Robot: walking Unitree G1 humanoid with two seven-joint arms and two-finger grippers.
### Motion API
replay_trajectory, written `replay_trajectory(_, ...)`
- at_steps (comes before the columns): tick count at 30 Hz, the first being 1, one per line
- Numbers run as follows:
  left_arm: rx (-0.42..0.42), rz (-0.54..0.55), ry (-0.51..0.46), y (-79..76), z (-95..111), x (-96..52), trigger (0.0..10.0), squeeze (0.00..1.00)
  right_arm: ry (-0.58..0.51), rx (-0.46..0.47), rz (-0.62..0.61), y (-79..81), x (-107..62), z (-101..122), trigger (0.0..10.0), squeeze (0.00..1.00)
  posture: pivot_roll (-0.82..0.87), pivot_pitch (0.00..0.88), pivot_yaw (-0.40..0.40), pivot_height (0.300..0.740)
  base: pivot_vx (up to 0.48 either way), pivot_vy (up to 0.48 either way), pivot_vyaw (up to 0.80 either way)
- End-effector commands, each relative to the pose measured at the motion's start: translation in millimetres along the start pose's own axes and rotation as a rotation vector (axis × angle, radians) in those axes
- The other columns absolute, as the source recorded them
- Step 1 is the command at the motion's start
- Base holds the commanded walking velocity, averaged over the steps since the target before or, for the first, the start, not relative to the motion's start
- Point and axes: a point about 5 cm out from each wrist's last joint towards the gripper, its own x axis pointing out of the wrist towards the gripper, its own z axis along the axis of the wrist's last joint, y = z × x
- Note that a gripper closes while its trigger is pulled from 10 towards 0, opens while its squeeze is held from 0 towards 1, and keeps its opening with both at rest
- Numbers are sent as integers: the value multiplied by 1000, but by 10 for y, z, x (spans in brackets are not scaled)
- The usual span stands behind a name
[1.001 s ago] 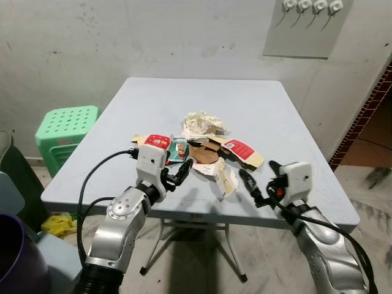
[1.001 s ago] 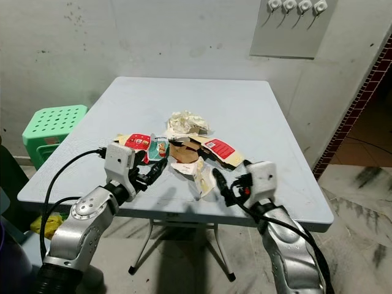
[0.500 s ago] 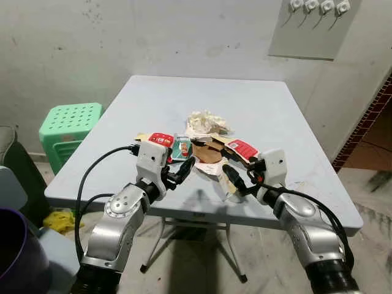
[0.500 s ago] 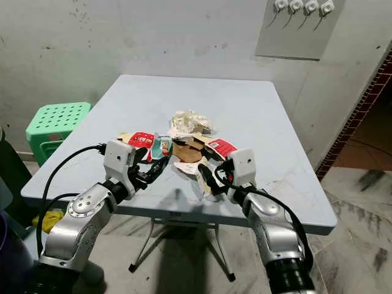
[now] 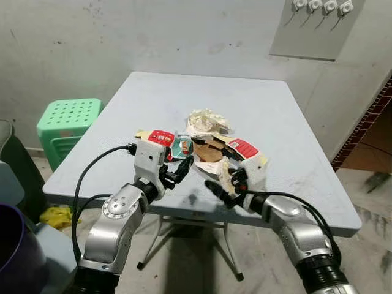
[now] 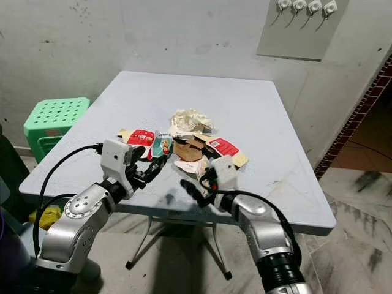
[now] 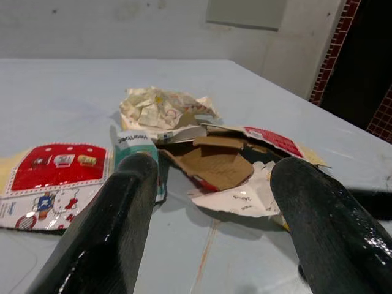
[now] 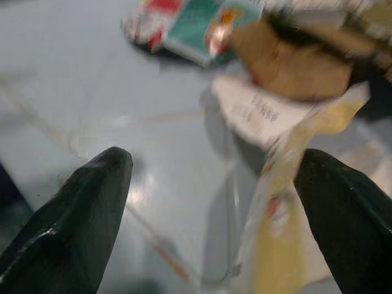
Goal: Picking trash to rubbish bin
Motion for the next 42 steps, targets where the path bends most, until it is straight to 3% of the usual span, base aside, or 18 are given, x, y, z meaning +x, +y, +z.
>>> replay_trajectory(1,6,3,-13,-6,49,-16,10000,0,56,-1,-19,-3,-8,-108,10000,0,13,0,-63,740,0,0,0)
replay_trajectory(3,6,7,-13,0,50,-23,10000,0,75,37,-13,24,-13,-163,10000,0,16,0,-65,740,0,0,0)
replay_trajectory(5,5,10,-15,2,53,-30,10000,0,87,21,-9,50,-22,-205,471,0,19,0,-66,740,0,0,0)
replay_trajectory(6,7,12,-16,3,55,-32,10000,0,84,10,-18,56,-29,-214,0,0,19,0,-66,740,0,0,0)
replay_trajectory(12,8,23,-11,17,51,-39,10000,0,90,52,3,97,-34,-237,0,0,23,0,-65,740,0,0,0)
replay_trajectory(24,11,41,-9,32,52,-35,10000,0,26,39,-60,66,-36,-145,0,0,18,0,-58,740,0,0,0)
replay_trajectory(42,0,57,-16,61,77,-11,10000,0,-6,69,-25,49,-87,-115,0,0,16,0,-55,740,0,0,0)
